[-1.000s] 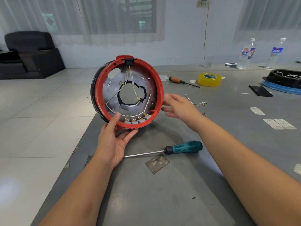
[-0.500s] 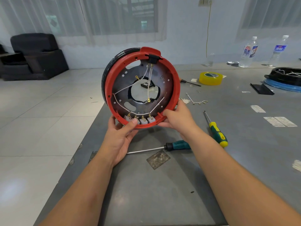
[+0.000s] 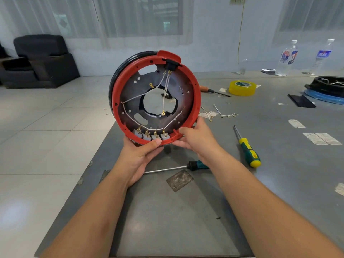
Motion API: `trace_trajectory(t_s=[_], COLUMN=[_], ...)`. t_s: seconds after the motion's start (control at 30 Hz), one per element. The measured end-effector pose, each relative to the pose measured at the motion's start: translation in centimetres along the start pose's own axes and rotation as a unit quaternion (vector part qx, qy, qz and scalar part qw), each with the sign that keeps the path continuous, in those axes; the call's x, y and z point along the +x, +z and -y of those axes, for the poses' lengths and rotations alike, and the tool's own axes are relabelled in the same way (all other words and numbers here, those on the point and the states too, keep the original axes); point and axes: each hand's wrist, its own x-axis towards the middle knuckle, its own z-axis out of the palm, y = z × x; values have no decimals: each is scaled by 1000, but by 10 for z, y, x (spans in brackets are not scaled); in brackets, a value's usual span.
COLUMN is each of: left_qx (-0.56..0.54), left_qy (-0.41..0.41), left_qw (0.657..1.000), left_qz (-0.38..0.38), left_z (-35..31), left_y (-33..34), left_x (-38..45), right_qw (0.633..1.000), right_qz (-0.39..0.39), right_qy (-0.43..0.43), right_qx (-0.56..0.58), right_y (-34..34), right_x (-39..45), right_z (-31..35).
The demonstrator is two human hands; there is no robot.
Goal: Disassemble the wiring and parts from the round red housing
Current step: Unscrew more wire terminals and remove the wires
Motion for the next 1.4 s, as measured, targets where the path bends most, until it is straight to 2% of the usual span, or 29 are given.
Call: trace_trajectory(t_s=[0.1, 0.17, 0.2, 0.27, 0.3, 0.4, 0.5, 0.67, 0.83, 1.0, 1.33, 1.4], left_qx=[-24, -32, -33, -32, -31, -26, -20, -22, -12, -39, -70, -68], left_qy=[0, 2, 3, 4, 4, 6, 5, -1, 5, 9, 9, 10], left_qw=[999, 999, 999, 999, 999, 999, 999, 999, 1000, 998, 995, 996], left_qz=[-23, -22, -19, -24, -28, -32, -40, -42, -27, -44, -64, -64], left_z=[0, 0, 0, 1, 0, 0, -1, -2, -4, -4, -8, -9], left_y=[0, 0, -1, -1, -1, -1, -1, 0, 0, 2, 3, 4], left_x=[1, 0, 1, 1, 2, 2, 2, 0, -2, -2, -4, -5], right_qw=[999, 987, 968, 893, 859, 808, 789, 797, 789, 815, 858, 883], right_qz=[37, 59, 66, 73, 84, 177, 227, 254, 252, 208, 211, 207], right_qy=[1, -12, -32, -90, -116, -121, -80, -42, -77, -112, -123, -116], right_qx=[-33, -147, -242, -435, -492, -549, -566, -547, -554, -529, -451, -406], right_y=[-6, -15, -21, -33, -39, -58, -71, -87, -88, -90, -98, -100], right_x=[0, 1, 2, 3, 3, -4, -9, -12, -16, -17, -17, -18], right_z=[4, 7, 8, 10, 12, 18, 17, 12, 9, 17, 27, 31])
